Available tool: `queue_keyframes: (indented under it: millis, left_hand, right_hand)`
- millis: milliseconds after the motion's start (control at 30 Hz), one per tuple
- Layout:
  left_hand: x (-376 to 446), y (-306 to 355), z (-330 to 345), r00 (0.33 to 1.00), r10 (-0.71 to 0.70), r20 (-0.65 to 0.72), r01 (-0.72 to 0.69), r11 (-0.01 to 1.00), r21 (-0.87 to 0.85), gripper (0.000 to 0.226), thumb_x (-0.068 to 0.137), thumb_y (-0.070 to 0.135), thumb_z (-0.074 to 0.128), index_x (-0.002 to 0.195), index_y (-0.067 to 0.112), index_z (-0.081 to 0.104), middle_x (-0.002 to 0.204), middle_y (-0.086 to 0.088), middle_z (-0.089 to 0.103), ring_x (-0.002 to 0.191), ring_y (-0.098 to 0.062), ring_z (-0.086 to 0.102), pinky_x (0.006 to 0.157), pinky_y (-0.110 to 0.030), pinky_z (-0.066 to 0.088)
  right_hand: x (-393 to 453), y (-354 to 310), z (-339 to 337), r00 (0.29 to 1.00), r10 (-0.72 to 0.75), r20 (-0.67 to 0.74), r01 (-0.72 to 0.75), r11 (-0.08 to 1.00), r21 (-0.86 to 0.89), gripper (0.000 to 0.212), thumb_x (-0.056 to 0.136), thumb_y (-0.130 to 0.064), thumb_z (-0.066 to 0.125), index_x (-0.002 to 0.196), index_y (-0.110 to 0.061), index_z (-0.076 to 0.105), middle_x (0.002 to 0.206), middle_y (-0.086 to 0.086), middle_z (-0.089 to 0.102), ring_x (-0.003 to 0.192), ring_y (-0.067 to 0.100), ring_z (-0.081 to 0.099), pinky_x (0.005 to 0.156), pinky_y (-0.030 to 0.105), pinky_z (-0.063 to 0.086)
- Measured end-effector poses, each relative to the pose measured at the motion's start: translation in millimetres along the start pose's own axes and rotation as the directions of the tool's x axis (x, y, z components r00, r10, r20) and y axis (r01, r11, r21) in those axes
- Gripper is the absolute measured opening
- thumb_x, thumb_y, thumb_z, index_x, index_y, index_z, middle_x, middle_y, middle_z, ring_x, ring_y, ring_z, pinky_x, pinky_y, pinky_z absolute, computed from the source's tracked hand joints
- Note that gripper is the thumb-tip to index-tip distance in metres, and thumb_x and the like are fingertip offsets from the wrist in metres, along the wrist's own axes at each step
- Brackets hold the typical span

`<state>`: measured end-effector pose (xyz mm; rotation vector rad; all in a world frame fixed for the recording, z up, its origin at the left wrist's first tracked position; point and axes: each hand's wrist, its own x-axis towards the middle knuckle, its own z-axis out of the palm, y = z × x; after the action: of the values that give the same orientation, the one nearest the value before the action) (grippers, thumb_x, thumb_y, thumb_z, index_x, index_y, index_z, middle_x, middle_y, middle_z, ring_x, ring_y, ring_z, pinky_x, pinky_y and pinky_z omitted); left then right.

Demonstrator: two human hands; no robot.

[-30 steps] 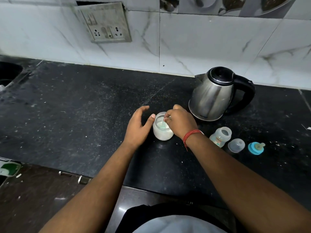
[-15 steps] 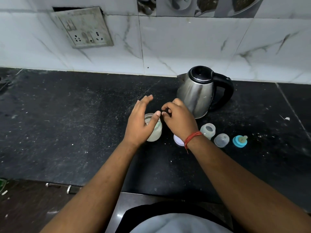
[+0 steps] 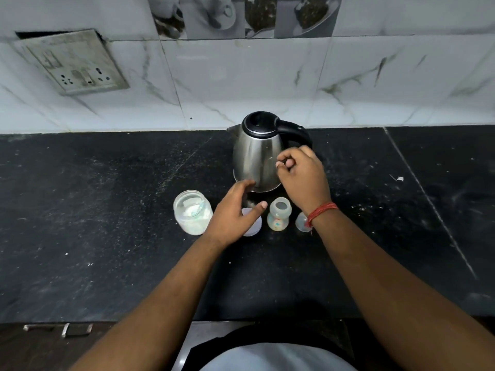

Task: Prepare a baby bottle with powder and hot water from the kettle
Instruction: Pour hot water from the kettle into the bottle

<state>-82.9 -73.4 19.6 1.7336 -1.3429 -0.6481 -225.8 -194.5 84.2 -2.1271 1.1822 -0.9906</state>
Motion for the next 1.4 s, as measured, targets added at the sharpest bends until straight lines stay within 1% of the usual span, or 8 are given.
queue_keyframes:
  millis: [200, 333, 600, 767, 967, 1067, 1200, 1400]
  left_hand:
    - [11, 7, 35, 0.982, -0.065, 0.179, 0.068, 0.998, -0.008, 0.086, 0.086, 0.042, 0.079, 0.155, 0.015, 0.034, 0.160, 0.001, 0.041, 0.146, -0.008, 0.038, 0.121, -0.032, 0.033]
    - [21, 5, 45, 0.965, -0.109, 0.238, 0.104, 0.994, 0.034, 0.106, 0.072, 0.062, 0.076, 0.156, 0.018, 0.030, 0.160, 0.002, 0.039, 0.147, -0.007, 0.037, 0.120, -0.030, 0.033]
    - [29, -1, 53, 0.947, -0.131, 0.292, 0.126, 0.991, 0.037, 0.089, 0.079, 0.037, 0.086, 0.152, 0.025, 0.038, 0.144, 0.014, 0.054, 0.130, -0.003, 0.053, 0.110, -0.026, 0.041]
    - [26, -1, 54, 0.974, -0.102, 0.200, 0.097, 0.995, 0.036, 0.050, 0.079, 0.035, 0.084, 0.123, 0.033, 0.062, 0.113, 0.017, 0.070, 0.108, -0.002, 0.065, 0.101, -0.037, 0.052]
    - [20, 10, 44, 0.993, -0.103, 0.056, 0.104, 0.994, -0.013, 0.044, 0.081, 0.032, 0.085, 0.119, 0.035, 0.063, 0.108, 0.017, 0.072, 0.103, 0.001, 0.066, 0.094, -0.024, 0.052]
    - [19, 15, 34, 0.996, -0.080, -0.048, 0.078, 0.996, -0.038, 0.043, 0.080, 0.038, 0.083, 0.117, 0.040, 0.062, 0.109, 0.019, 0.071, 0.103, -0.001, 0.066, 0.093, -0.029, 0.054]
    - [19, 19, 22, 0.990, -0.065, -0.122, 0.059, 0.997, -0.054, 0.046, 0.078, 0.044, 0.082, 0.119, 0.037, 0.063, 0.110, 0.018, 0.071, 0.105, -0.006, 0.068, 0.095, -0.040, 0.055]
    - [18, 27, 4, 0.979, -0.037, -0.202, 0.026, 0.998, -0.053, 0.042, 0.079, 0.038, 0.083, 0.114, 0.044, 0.061, 0.110, 0.021, 0.070, 0.106, -0.007, 0.068, 0.096, -0.042, 0.055]
  right_hand:
    - [11, 43, -20, 0.987, 0.134, -0.086, -0.126, 0.988, 0.086, 0.008, 0.084, -0.017, 0.071, 0.089, -0.021, 0.067, 0.093, -0.008, 0.053, 0.073, 0.010, 0.055, 0.077, 0.041, 0.057]
    - [23, 73, -25, 0.972, 0.228, -0.049, -0.222, 0.969, 0.105, 0.020, 0.084, -0.021, 0.074, 0.101, -0.021, 0.062, 0.105, -0.005, 0.051, 0.073, 0.007, 0.053, 0.082, 0.038, 0.057]
    - [78, 99, -26, 0.912, 0.254, 0.322, -0.260, 0.965, -0.024, 0.074, 0.082, -0.026, 0.080, 0.143, -0.012, 0.041, 0.144, 0.009, 0.041, 0.128, 0.021, 0.051, 0.110, 0.040, 0.045]
    - [107, 88, -26, 0.851, 0.174, 0.495, -0.200, 0.980, 0.000, 0.051, 0.086, -0.018, 0.076, 0.133, -0.016, 0.057, 0.117, -0.001, 0.063, 0.106, 0.015, 0.060, 0.090, 0.025, 0.043]
    - [112, 88, -18, 0.853, 0.144, 0.501, -0.236, 0.964, 0.124, 0.018, 0.085, -0.006, 0.072, 0.101, -0.014, 0.070, 0.089, -0.004, 0.067, 0.081, 0.008, 0.061, 0.078, 0.022, 0.047]
    - [106, 96, -7, 0.872, 0.137, 0.470, -0.279, 0.928, 0.247, 0.022, 0.080, 0.000, 0.070, 0.083, -0.022, 0.065, 0.080, -0.007, 0.063, 0.077, 0.009, 0.059, 0.084, 0.030, 0.046]
    - [98, 101, -1, 0.879, 0.175, 0.444, -0.355, 0.862, 0.362, 0.026, 0.075, -0.002, 0.066, 0.087, -0.026, 0.066, 0.079, -0.007, 0.065, 0.083, 0.014, 0.062, 0.091, 0.037, 0.050]
    - [72, 89, -3, 0.909, 0.116, 0.400, -0.325, 0.796, 0.510, 0.015, 0.068, -0.003, 0.057, 0.081, -0.009, 0.059, 0.069, 0.004, 0.056, 0.060, 0.013, 0.052, 0.066, 0.028, 0.046]
